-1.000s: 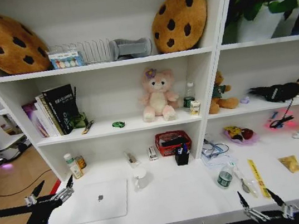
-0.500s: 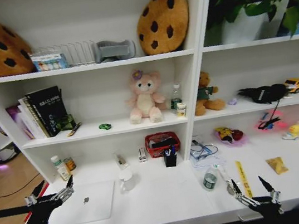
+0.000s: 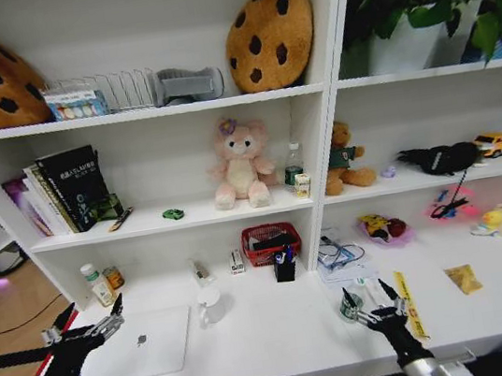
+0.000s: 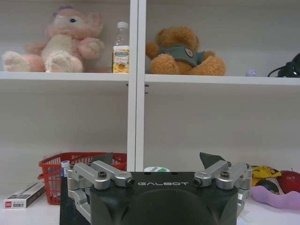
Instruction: Organize the objects on the table.
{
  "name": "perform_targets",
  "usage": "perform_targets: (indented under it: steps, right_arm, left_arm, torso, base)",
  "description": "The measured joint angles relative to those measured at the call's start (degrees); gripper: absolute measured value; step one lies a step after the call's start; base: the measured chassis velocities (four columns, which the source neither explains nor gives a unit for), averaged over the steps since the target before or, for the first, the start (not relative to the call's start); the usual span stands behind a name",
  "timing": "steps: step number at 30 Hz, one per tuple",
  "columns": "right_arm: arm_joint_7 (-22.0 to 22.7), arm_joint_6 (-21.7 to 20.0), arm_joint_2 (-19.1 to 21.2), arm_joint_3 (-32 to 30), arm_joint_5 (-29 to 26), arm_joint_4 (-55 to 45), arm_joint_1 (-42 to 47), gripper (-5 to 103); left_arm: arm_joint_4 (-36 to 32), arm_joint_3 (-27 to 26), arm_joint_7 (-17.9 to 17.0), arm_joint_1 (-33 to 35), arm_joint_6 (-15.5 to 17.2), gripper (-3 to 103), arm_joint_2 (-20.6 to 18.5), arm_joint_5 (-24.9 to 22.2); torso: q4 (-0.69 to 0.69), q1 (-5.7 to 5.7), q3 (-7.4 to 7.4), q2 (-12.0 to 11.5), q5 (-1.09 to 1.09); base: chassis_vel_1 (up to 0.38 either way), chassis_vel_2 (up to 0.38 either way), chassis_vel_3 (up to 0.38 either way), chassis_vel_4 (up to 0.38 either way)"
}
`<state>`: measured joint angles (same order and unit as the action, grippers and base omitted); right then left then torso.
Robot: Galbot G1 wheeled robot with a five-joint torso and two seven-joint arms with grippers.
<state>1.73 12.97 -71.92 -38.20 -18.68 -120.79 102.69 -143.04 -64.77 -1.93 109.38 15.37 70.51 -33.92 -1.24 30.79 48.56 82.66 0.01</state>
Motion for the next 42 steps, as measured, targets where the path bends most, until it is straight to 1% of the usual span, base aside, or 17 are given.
perform_targets:
  steps: [5, 11, 12, 14, 17, 18, 20, 21, 23, 24, 25, 26, 29, 30, 33, 36, 42]
  right_arm:
    - [1.02, -2.33, 1.39, 0.56, -2.07, 1.05, -1.82, 100]
    - [0.91, -3.89, 1.96, 1.84, -2.27, 2.94, -3.3, 100]
    - [0.91, -4.15, 1.96, 2.09, -2.26, 3.52, -3.68, 102]
    - [0.82, -4.28, 1.96, 2.21, -2.24, 3.96, -3.97, 99]
    - [0.73, -4.69, 1.96, 2.33, -2.19, 4.61, -4.56, 88]
    - [0.73, -4.69, 1.96, 2.33, -2.19, 4.61, -4.56, 88]
    - [0.82, -4.98, 1.93, 2.39, -1.92, 4.88, -4.77, 76]
    - [0.82, -4.98, 1.93, 2.39, -1.92, 4.88, -4.77, 76]
    - [0.81, -5.01, 1.84, 2.59, -1.59, 4.98, -4.81, 66]
    - [0.81, -5.01, 1.84, 2.59, -1.59, 4.98, -4.81, 66]
    - [0.66, -5.01, 1.75, 2.75, -1.33, 5.13, -4.83, 60]
    - [0.66, -5.01, 1.75, 2.75, -1.33, 5.13, -4.83, 60]
    - [0.11, -4.86, 1.59, 3.04, -0.97, 5.24, -4.78, 44]
    - [0.11, -4.86, 1.59, 3.04, -0.97, 5.24, -4.78, 44]
    - [0.09, -4.74, 1.46, 3.11, -0.96, 5.27, -4.82, 30]
    - [0.02, -4.67, 1.44, 3.03, -1.0, 5.16, -4.63, 27]
    - [-1.05, -5.02, 1.16, 1.95, -1.53, 2.84, -3.02, 27]
  left_arm:
    - [0.0, 0.0, 0.0, 0.0, 0.0, 100, 0.0, 0.0]
    - [0.0, 0.0, 0.0, 0.0, 0.0, 100, 0.0, 0.0]
    - [0.0, 0.0, 0.0, 0.0, 0.0, 100, 0.0, 0.0]
    - [0.0, 0.0, 0.0, 0.0, 0.0, 100, 0.0, 0.0]
    - [0.0, 0.0, 0.0, 0.0, 0.0, 100, 0.0, 0.0]
    - [0.0, 0.0, 0.0, 0.0, 0.0, 100, 0.0, 0.0]
    - [0.0, 0.0, 0.0, 0.0, 0.0, 100, 0.0, 0.0]
    - [0.0, 0.0, 0.0, 0.0, 0.0, 100, 0.0, 0.0]
    - [0.0, 0.0, 0.0, 0.0, 0.0, 100, 0.0, 0.0]
    - [0.0, 0.0, 0.0, 0.0, 0.0, 100, 0.0, 0.0]
    - [0.0, 0.0, 0.0, 0.0, 0.0, 100, 0.0, 0.0]
    - [0.0, 0.0, 0.0, 0.0, 0.0, 100, 0.0, 0.0]
    - [0.0, 0.0, 0.0, 0.0, 0.0, 100, 0.0, 0.0]
    - [0.0, 0.0, 0.0, 0.0, 0.0, 100, 0.0, 0.0]
    - [0.0, 0.0, 0.0, 0.0, 0.0, 100, 0.0, 0.0]
    - [0.0, 0.0, 0.0, 0.0, 0.0, 100, 0.0, 0.0]
    - [0.0, 0.0, 0.0, 0.0, 0.0, 100, 0.0, 0.0]
  torso:
    - [-0.01, 0.0, 0.0, 0.0, -0.01]
    - [-0.01, 0.0, -0.01, 0.01, -0.01]
    - [-0.01, 0.0, 0.0, 0.01, -0.01]
    - [-0.01, 0.0, 0.0, 0.01, 0.01]
    - [-0.01, 0.0, 0.0, 0.01, 0.0]
    - [-0.01, 0.0, 0.0, 0.01, 0.0]
    - [-0.01, 0.0, 0.0, 0.01, -0.01]
    - [-0.01, 0.0, 0.0, 0.01, -0.01]
    - [-0.01, 0.0, 0.0, 0.01, -0.01]
    - [-0.01, 0.0, 0.0, 0.01, -0.01]
    - [-0.01, 0.0, -0.01, 0.01, -0.01]
    - [-0.01, 0.0, -0.01, 0.01, -0.01]
    - [-0.01, -0.01, -0.01, 0.01, -0.01]
    - [-0.01, -0.01, -0.01, 0.01, -0.01]
    - [-0.01, 0.0, 0.0, 0.01, 0.0]
    - [-0.01, 0.0, 0.0, 0.01, -0.01]
    - [0.0, 0.0, 0.0, 0.01, 0.0]
  base:
    - [0.0, 0.0, 0.0, 0.0]
    - [0.0, 0.0, 0.0, 0.0]
    - [0.0, 0.0, 0.0, 0.0]
    - [0.0, 0.0, 0.0, 0.0]
    - [0.0, 0.0, 0.0, 0.0]
    - [0.0, 0.0, 0.0, 0.0]
    - [0.0, 0.0, 0.0, 0.0]
    - [0.0, 0.0, 0.0, 0.0]
    - [0.0, 0.0, 0.0, 0.0]
    - [0.0, 0.0, 0.0, 0.0]
    - [0.0, 0.0, 0.0, 0.0]
    - [0.0, 0.0, 0.0, 0.0]
    - [0.0, 0.0, 0.0, 0.0]
    - [0.0, 0.0, 0.0, 0.0]
    - [0.0, 0.0, 0.0, 0.0]
    - [0.0, 0.0, 0.0, 0.0]
    - [0.0, 0.0, 0.0, 0.0]
